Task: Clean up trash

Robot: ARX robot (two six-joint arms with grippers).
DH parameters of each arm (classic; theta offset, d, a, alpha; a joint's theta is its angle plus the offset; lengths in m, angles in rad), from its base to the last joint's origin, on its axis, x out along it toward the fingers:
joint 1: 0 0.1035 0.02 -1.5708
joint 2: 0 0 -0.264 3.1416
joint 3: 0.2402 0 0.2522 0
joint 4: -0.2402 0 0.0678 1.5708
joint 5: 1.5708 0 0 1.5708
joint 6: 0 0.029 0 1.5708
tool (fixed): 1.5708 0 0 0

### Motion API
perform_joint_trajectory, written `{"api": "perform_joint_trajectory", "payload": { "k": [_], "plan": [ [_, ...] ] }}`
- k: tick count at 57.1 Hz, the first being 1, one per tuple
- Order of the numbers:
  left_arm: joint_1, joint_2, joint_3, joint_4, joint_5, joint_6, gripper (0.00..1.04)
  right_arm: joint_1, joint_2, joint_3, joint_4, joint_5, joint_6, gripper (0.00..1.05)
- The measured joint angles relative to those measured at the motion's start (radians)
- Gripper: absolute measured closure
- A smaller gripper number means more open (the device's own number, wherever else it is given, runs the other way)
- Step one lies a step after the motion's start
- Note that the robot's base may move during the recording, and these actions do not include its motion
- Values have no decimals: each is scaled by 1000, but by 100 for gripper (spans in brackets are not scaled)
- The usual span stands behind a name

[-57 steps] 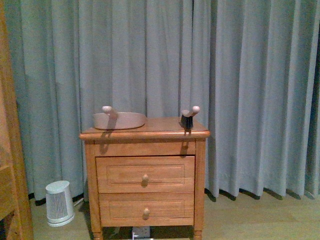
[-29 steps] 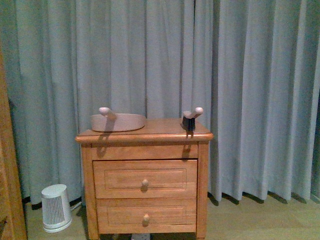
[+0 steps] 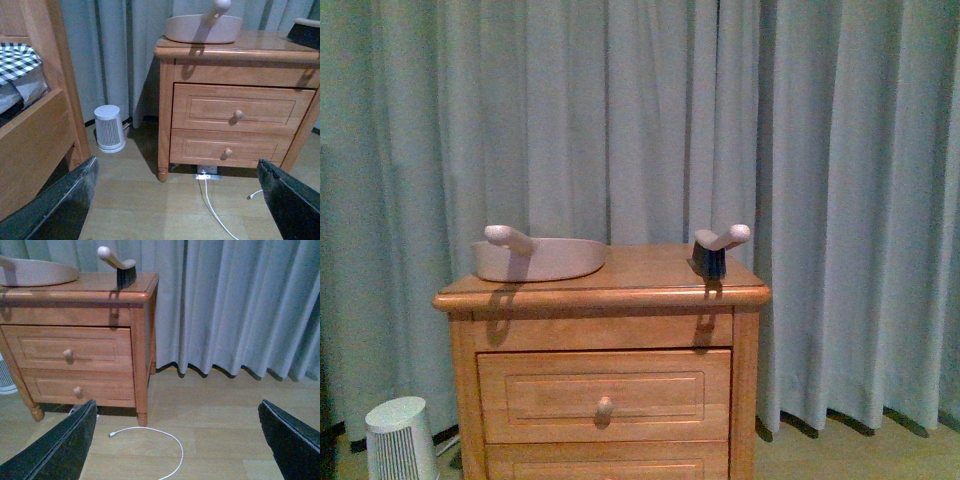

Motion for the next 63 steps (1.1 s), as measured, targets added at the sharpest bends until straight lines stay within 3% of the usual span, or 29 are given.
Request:
{"api": "perform_joint_trajectory", "payload": {
  "k": [63],
  "plan": [
    [0,2,0,0,0,0,8,0,0,0,0,1,0,7]
  ]
}}
